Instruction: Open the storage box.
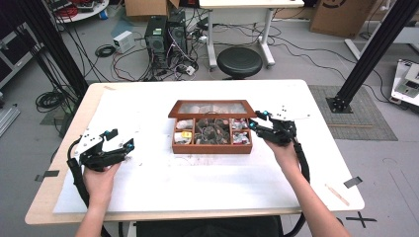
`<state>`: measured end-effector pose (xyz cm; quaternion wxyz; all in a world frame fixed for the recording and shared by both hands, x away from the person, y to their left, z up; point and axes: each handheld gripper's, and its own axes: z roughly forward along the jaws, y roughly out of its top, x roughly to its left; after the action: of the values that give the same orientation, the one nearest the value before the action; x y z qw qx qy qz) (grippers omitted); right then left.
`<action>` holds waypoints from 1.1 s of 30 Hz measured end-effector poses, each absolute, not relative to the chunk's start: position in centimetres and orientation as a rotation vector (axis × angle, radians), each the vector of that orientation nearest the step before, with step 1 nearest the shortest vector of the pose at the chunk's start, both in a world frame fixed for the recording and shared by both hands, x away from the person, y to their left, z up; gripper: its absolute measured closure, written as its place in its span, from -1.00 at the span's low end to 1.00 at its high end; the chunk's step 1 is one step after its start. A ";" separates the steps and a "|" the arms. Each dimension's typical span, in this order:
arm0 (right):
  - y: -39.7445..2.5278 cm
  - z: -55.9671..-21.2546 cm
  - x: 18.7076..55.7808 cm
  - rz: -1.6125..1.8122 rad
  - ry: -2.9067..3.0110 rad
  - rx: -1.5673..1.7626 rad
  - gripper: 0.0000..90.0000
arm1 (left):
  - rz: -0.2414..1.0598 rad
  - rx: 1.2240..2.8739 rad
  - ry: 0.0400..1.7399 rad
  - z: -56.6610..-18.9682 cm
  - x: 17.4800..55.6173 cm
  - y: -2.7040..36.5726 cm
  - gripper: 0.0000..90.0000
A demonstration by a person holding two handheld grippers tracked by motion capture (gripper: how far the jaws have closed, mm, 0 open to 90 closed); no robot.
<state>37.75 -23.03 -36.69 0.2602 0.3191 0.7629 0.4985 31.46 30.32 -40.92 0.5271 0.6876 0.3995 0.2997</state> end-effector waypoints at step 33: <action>-22.5 -31.8 42.6 1.382 2.031 0.947 0.27 | 0.687 1.629 0.949 -40.9 31.6 30.4 -0.42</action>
<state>42.57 -22.54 -31.85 0.2518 0.3481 0.7465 0.5081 31.57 30.37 -40.92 0.5376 0.6846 0.3986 0.2889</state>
